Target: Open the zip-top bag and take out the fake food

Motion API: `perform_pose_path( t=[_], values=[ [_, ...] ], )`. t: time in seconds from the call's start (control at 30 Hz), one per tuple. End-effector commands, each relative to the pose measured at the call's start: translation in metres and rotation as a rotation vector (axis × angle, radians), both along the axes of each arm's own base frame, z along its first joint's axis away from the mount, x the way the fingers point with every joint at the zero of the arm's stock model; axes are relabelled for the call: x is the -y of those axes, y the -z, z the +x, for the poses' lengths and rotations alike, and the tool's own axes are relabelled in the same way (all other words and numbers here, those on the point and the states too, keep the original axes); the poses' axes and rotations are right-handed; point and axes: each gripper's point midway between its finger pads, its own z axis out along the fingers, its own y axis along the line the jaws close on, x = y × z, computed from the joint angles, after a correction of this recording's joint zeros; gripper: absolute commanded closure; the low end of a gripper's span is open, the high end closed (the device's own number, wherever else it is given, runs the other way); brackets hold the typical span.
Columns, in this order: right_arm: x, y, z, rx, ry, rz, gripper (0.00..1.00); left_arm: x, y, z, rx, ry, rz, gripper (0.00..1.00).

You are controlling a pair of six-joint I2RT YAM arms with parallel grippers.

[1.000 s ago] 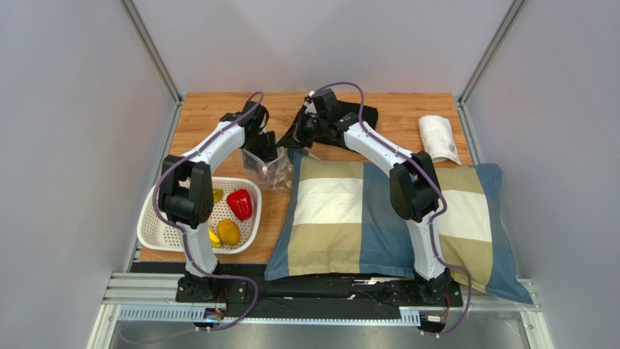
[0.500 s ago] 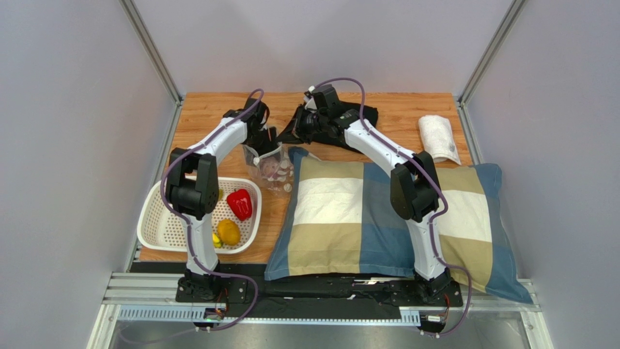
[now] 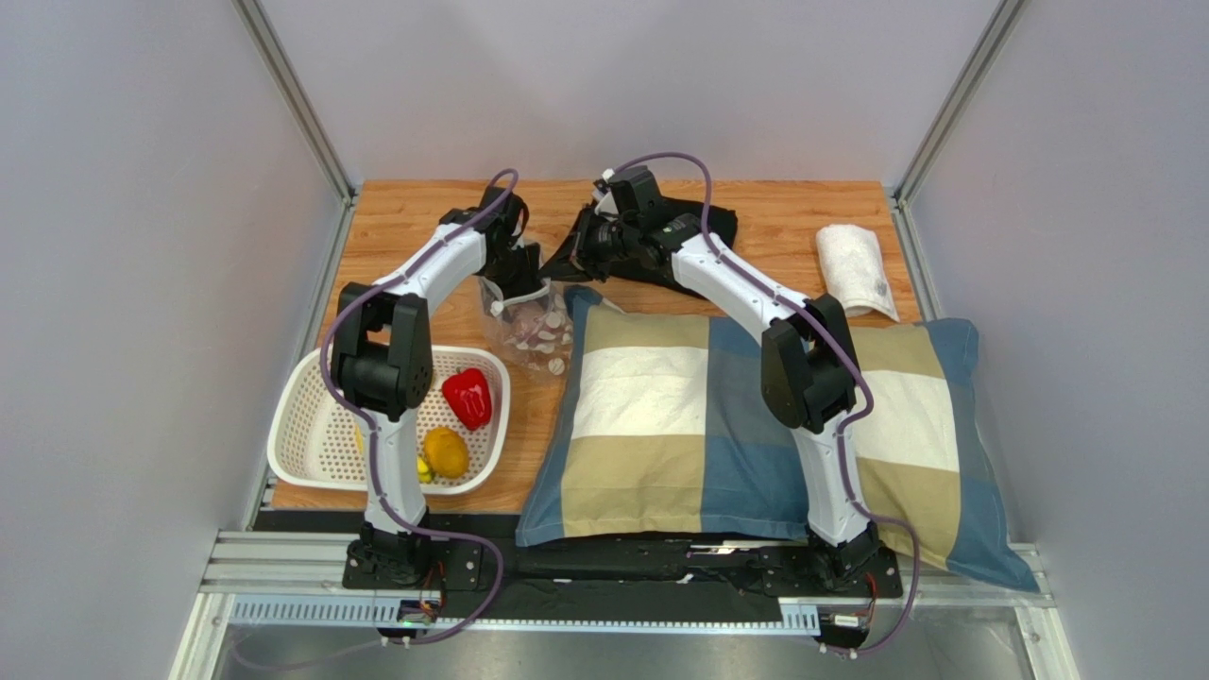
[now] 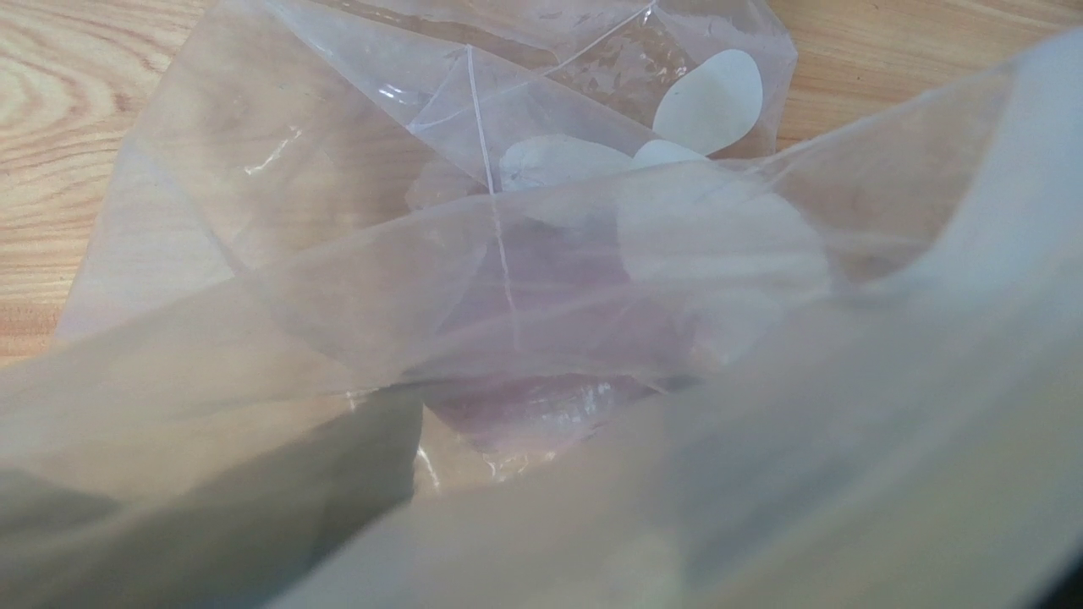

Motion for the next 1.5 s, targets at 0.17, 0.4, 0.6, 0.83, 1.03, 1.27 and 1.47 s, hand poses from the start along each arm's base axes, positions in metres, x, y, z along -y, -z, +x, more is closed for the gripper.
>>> perform_pose_path(
  t=[0.17,0.4,0.6,0.83,1.03,1.27,1.47],
  values=[
    [0.003,-0.014,-0.002,0.024,-0.004,0.02,1.0,-0.021,0.013,-0.001,0.026,0.012,0.101,0.82],
    [0.002,-0.017,0.001,0.045,-0.008,0.01,1.0,-0.025,-0.05,0.003,0.156,0.023,0.101,1.0],
    [0.005,-0.017,0.005,0.081,-0.014,-0.027,1.0,-0.029,-0.079,-0.003,0.21,0.026,0.101,1.0],
    [0.006,-0.015,0.003,0.075,-0.019,-0.033,1.0,-0.031,-0.06,-0.007,0.146,0.027,0.109,0.8],
    [0.006,-0.013,0.002,0.077,-0.019,-0.035,1.0,-0.042,-0.046,-0.014,0.084,0.025,0.137,0.5],
    [0.004,-0.012,0.004,0.07,-0.016,-0.029,1.0,-0.039,-0.02,-0.018,-0.014,0.048,0.14,0.38],
    [0.005,-0.007,0.004,0.062,-0.015,-0.033,1.0,-0.035,0.005,-0.022,-0.068,0.071,0.128,0.33]
  ],
)
